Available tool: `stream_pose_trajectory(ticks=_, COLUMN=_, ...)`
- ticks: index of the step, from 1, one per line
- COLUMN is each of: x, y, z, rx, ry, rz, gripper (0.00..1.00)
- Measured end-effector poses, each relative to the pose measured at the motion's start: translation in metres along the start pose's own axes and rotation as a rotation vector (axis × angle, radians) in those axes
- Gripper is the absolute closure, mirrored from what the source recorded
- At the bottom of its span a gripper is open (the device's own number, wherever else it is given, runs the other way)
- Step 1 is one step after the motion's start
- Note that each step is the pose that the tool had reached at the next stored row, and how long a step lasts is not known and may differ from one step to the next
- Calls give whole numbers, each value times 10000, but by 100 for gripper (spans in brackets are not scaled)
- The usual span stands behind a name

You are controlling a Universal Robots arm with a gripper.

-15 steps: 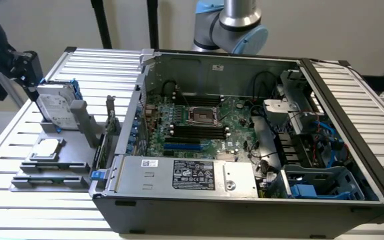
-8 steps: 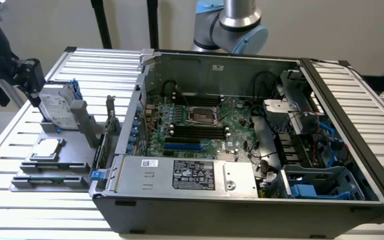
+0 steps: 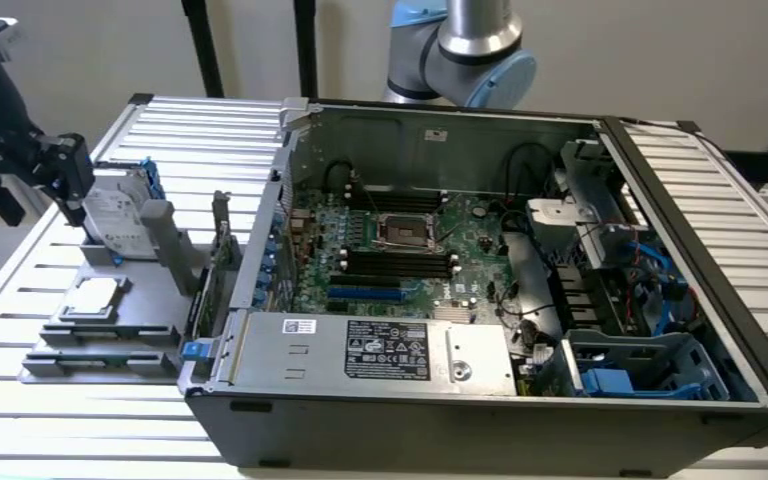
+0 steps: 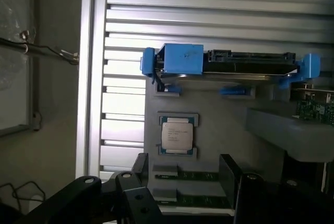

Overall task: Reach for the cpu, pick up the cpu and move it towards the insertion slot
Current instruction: 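Pick up the cpu and move it towards the insertion slot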

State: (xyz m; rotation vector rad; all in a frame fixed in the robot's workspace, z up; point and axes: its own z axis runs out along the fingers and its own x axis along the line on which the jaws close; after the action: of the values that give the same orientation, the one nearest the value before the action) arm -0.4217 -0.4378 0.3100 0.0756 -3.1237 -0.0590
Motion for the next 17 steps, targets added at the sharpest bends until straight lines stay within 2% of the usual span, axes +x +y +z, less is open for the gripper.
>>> stream_pose_trajectory(ticks=17, x=-1, y=-91, z=306, rx=2, ry=6, rz=-135, gripper=35)
